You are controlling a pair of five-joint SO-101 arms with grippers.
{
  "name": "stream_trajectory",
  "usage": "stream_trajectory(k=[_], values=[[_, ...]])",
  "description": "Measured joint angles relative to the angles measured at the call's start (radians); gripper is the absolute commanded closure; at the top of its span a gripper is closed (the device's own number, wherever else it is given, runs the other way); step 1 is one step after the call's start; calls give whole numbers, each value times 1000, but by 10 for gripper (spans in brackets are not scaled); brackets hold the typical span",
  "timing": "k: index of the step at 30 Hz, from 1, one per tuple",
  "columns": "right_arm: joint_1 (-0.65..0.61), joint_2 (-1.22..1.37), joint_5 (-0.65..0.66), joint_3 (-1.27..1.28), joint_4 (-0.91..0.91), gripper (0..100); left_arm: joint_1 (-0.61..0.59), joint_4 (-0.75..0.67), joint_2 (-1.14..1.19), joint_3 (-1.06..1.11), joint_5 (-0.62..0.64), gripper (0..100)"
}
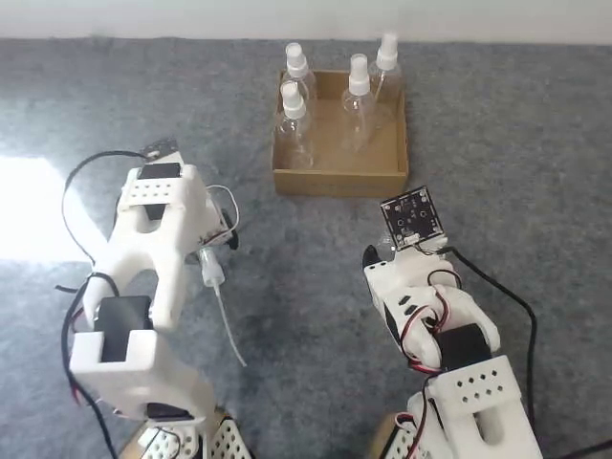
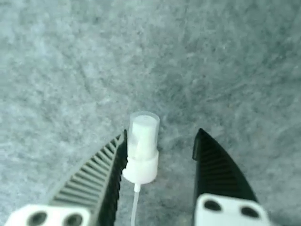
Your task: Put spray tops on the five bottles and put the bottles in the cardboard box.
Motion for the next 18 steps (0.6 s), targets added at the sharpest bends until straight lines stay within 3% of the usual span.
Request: stream_trajectory(k=[12,18], values=[[0,0,0,0,0,826,-9,69,0,0,0,896],[0,0,0,0,0,826,-58,-8,-2,51,5,934]])
